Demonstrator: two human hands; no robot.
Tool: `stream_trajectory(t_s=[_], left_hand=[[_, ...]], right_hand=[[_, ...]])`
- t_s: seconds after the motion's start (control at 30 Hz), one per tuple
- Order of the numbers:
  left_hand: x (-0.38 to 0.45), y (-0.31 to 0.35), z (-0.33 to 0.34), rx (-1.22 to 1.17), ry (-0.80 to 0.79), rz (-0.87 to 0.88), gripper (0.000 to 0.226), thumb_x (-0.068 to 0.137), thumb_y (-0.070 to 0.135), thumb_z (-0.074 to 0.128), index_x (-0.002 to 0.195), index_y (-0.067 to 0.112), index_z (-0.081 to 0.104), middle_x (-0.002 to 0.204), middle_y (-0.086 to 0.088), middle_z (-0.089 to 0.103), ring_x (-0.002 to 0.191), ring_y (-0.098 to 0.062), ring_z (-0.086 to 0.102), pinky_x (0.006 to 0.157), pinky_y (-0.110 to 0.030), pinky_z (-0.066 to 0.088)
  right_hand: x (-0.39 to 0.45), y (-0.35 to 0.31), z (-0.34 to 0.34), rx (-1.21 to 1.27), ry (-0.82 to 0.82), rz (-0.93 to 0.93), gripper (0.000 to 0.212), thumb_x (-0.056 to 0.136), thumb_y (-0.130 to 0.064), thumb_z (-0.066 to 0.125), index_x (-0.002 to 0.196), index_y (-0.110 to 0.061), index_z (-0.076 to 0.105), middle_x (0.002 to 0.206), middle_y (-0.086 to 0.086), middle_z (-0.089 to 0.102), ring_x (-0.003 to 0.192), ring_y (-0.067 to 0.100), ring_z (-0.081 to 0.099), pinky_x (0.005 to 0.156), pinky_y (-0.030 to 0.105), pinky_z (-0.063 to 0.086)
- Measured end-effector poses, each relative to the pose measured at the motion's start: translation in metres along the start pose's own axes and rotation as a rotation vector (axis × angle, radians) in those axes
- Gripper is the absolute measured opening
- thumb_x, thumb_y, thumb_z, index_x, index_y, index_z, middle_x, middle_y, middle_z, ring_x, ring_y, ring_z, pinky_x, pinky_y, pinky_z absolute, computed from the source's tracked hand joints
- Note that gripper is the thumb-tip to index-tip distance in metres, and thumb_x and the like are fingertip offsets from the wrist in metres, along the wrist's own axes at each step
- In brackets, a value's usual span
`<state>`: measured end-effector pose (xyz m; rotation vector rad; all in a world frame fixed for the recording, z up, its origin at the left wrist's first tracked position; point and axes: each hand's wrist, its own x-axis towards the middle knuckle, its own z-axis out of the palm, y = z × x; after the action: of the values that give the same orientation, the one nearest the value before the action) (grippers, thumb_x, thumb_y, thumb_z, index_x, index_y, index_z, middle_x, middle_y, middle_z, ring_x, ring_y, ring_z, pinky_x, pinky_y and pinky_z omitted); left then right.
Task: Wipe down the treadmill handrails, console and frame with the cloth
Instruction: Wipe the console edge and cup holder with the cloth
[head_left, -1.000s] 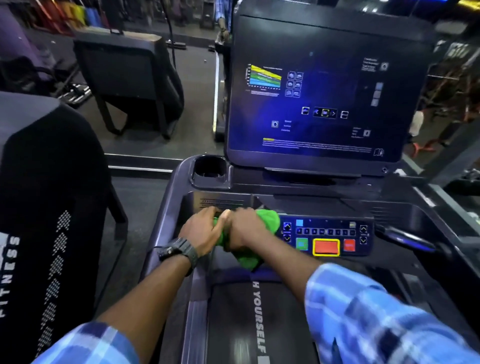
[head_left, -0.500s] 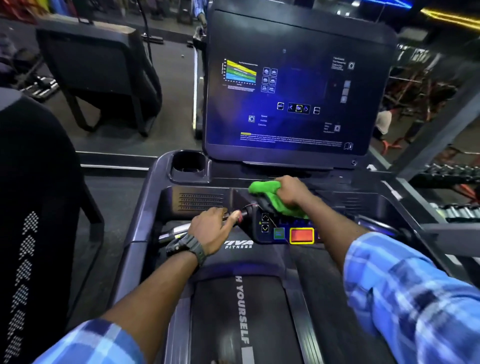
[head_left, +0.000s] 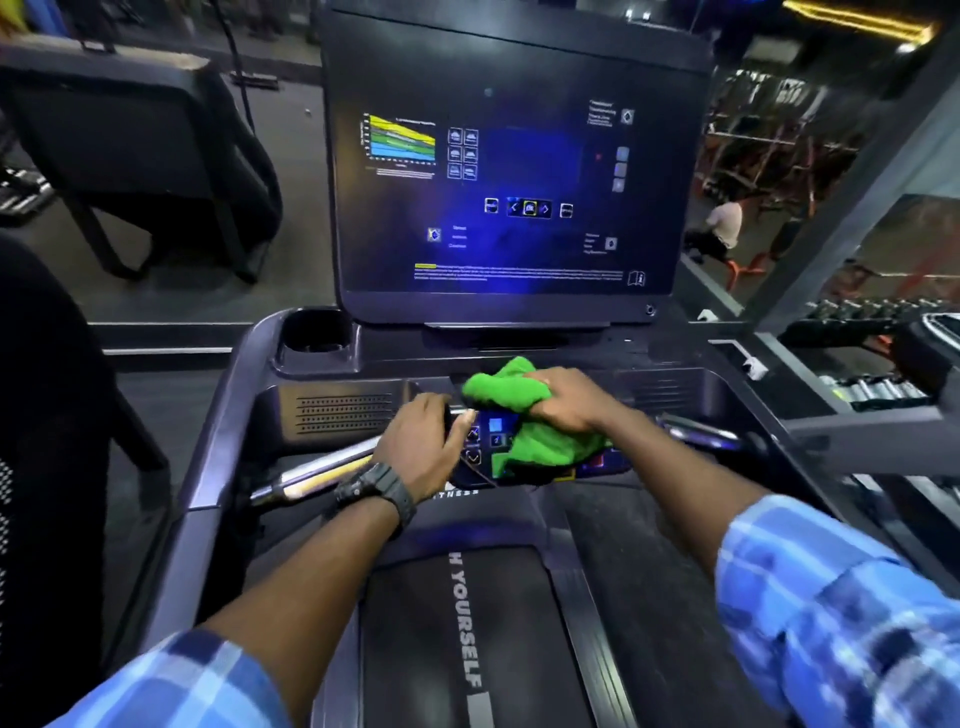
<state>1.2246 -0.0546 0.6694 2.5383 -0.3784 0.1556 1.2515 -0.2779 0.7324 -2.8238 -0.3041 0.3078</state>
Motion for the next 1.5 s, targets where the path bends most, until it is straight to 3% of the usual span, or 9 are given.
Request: stream_trajectory(t_s=[0.17, 0.27, 0.47, 0.67, 0.9, 1.07, 1.27, 1.37, 1.5], left_hand=[[0.021, 0.046, 0.018, 0.152, -0.103, 0.069, 0.066, 0.088, 0.06, 0.015, 0.099, 0.013, 0.061, 0.1, -0.007, 0.064, 0.1, -0.026, 0.056, 0.102, -0.042, 0.036], [0.036, 0.068, 0.03, 0.135, -0.116, 0.075, 0.063, 0.091, 0.056, 0.017, 0.097, 0.013, 0.063, 0.1, -0.01, 0.065, 0.099, -0.03, 0.059, 0.094, -0.041, 0.043], [0.055, 0.098, 0.051, 0.149, -0.072, 0.07, 0.056, 0.091, 0.048, 0.02, 0.091, 0.013, 0.063, 0.099, -0.012, 0.065, 0.098, -0.032, 0.06, 0.081, -0.038, 0.046], [0.077, 0.163, 0.093, 0.07, -0.138, 0.157, 0.049, 0.091, 0.05, 0.024, 0.099, 0.018, 0.06, 0.1, -0.006, 0.064, 0.095, -0.025, 0.058, 0.081, -0.035, 0.044], [0.113, 0.207, 0.144, 0.201, -0.19, 0.181, 0.066, 0.084, 0.053, 0.016, 0.099, 0.01, 0.063, 0.104, -0.011, 0.065, 0.103, -0.031, 0.054, 0.096, -0.036, 0.035], [0.118, 0.221, 0.154, 0.207, -0.081, 0.142, 0.03, 0.095, 0.025, 0.033, 0.093, 0.008, 0.057, 0.098, -0.017, 0.062, 0.095, -0.035, 0.056, 0.084, -0.038, 0.036], [0.131, 0.219, 0.144, 0.216, -0.086, 0.065, 0.019, 0.092, 0.027, 0.039, 0.1, 0.014, 0.051, 0.107, -0.012, 0.06, 0.098, -0.036, 0.059, 0.082, -0.042, 0.047], [0.131, 0.217, 0.144, 0.242, -0.059, 0.104, 0.019, 0.093, 0.029, 0.037, 0.097, 0.016, 0.051, 0.105, -0.009, 0.061, 0.096, -0.035, 0.059, 0.08, -0.04, 0.045], [0.138, 0.223, 0.15, 0.302, 0.022, 0.088, 0.025, 0.094, 0.035, 0.036, 0.095, 0.017, 0.053, 0.101, -0.011, 0.066, 0.093, -0.036, 0.061, 0.075, -0.039, 0.047]], right_hand=[[0.009, 0.058, -0.023, -0.141, -0.055, 0.24, 0.054, 0.087, -0.054, 0.052, 0.128, -0.02, 0.059, 0.136, 0.015, 0.057, 0.12, 0.035, 0.054, 0.092, 0.035, 0.043], [0.017, 0.047, -0.001, -0.074, -0.07, 0.079, 0.06, 0.09, -0.064, 0.046, 0.137, -0.027, 0.052, 0.143, 0.01, 0.052, 0.128, 0.033, 0.05, 0.102, 0.04, 0.041], [-0.028, 0.131, 0.018, -0.01, 0.27, -0.125, 0.05, 0.094, -0.045, 0.054, 0.135, -0.017, 0.055, 0.14, 0.003, 0.056, 0.132, 0.025, 0.047, 0.114, 0.036, 0.028], [-0.039, 0.207, 0.037, -0.011, 0.433, 0.121, 0.066, 0.093, -0.063, 0.027, 0.133, -0.017, 0.05, 0.131, 0.005, 0.06, 0.112, 0.031, 0.059, 0.092, 0.041, 0.045], [-0.077, 0.316, 0.025, -0.109, 0.233, 0.174, 0.094, 0.066, -0.096, 0.025, 0.134, -0.033, 0.041, 0.124, 0.0, 0.06, 0.11, 0.027, 0.059, 0.093, 0.04, 0.046], [-0.038, 0.251, 0.026, -0.02, 0.332, 0.172, 0.071, 0.084, -0.079, 0.018, 0.113, -0.025, 0.055, 0.11, 0.007, 0.065, 0.104, 0.031, 0.061, 0.084, 0.043, 0.048], [-0.081, 0.291, 0.059, -0.244, 0.438, 0.013, 0.094, 0.059, -0.052, 0.079, 0.141, -0.029, 0.037, 0.129, 0.004, 0.051, 0.108, 0.028, 0.054, 0.096, 0.042, 0.045], [-0.071, 0.304, 0.039, -0.267, 0.34, 0.178, 0.087, 0.053, -0.059, 0.075, 0.128, -0.028, 0.044, 0.109, 0.003, 0.059, 0.095, 0.031, 0.062, 0.079, 0.042, 0.051], [-0.041, 0.267, 0.024, -0.132, 0.234, 0.058, 0.079, 0.059, -0.053, 0.073, 0.127, -0.024, 0.046, 0.115, 0.004, 0.062, 0.102, 0.032, 0.063, 0.08, 0.041, 0.051]])
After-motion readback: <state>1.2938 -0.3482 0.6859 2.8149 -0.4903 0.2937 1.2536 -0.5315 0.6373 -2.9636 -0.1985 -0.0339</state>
